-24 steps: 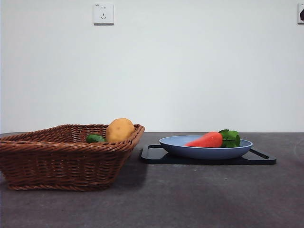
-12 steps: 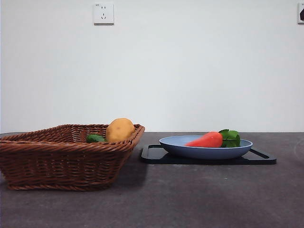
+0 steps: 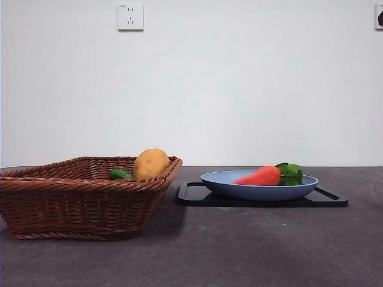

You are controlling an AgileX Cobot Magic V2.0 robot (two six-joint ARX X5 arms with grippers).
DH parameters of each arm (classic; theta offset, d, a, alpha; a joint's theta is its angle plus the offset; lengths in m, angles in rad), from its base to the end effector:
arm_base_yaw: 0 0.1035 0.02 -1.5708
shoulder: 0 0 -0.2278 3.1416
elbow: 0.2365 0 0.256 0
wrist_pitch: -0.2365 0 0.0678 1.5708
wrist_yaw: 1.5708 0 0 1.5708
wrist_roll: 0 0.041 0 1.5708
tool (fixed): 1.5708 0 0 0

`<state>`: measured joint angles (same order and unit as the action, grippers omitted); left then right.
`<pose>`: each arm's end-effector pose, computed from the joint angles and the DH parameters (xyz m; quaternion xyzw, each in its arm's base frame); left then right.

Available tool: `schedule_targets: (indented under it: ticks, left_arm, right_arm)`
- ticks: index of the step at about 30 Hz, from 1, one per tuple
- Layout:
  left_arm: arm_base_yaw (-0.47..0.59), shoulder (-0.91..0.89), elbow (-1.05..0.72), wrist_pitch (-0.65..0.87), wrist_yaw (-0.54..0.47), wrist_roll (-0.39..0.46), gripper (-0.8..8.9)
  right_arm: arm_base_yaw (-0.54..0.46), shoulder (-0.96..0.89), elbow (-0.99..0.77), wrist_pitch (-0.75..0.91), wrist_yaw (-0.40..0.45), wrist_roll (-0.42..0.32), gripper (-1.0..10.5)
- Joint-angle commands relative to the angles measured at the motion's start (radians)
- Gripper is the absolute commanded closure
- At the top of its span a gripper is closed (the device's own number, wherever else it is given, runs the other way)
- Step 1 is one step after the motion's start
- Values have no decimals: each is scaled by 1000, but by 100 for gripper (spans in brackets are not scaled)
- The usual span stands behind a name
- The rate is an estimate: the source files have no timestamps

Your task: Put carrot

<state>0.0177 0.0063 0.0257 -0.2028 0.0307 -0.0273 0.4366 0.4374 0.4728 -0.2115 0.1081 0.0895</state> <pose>0.1468 0.0013 0.1499 -0.0158 0.0916 -0.0052 0.9957 0.1533 0.0667 0.2497 0.0203 0.0919 0.1589 0.9828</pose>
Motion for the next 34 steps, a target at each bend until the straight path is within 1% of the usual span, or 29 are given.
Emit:
schedule_targets:
  ticks: [1,2,4,5,8,10,12,16,17,20,24,28,34]
  left_arm:
    - [3,-4,-8,8,2,-6,807]
    - [3,-4,-8,8,2,-6,807]
    - [3,-4,-8,8,2,-6,807]
    - [3,-4,-8,8,2,-6,807]
    - [3,-4,-8,8,2,-6,807]
    - [3,-4,-8,8,2,-6,807]
    - [3,-4,-8,8,2,-6,807]
    - [3,-4,-8,8,2,-6,807]
    - [3,-4,-8,7,2,-6,807]
    - [3,-4,-8,8,2,-6,807]
    - [3,-4,-8,8,1,-6,807]
    - [3,-4,-8,8,0,-6,807]
    - [3,-4,-8,8,1,-6,807]
  right_arm:
    - [3,-12,6,-8,5,-2,936]
    - [1,-31,6,-15,12,-7,936]
    - [-9,-82,5,-23,33,-41,936]
    - [-19,-105,3,-29,28,-54,936]
    - [-79,-188,-32,-28,2,-48,936]
    - [-138,-241,-81,-23,-63,-34,936]
    - [-203,-282,-149,15,-126,-31,936]
    - [-328,-332,-280,99,-232,-29,936]
    - [-348,-338,-304,115,-246,-28,936]
    - [-395,-356,-372,136,-248,-27,936]
    - [-412,-389,-428,135,-247,-27,936]
    - [-413,-425,-463,135,-247,-38,936]
    - [-454,-438,-465,98,-248,-29,936]
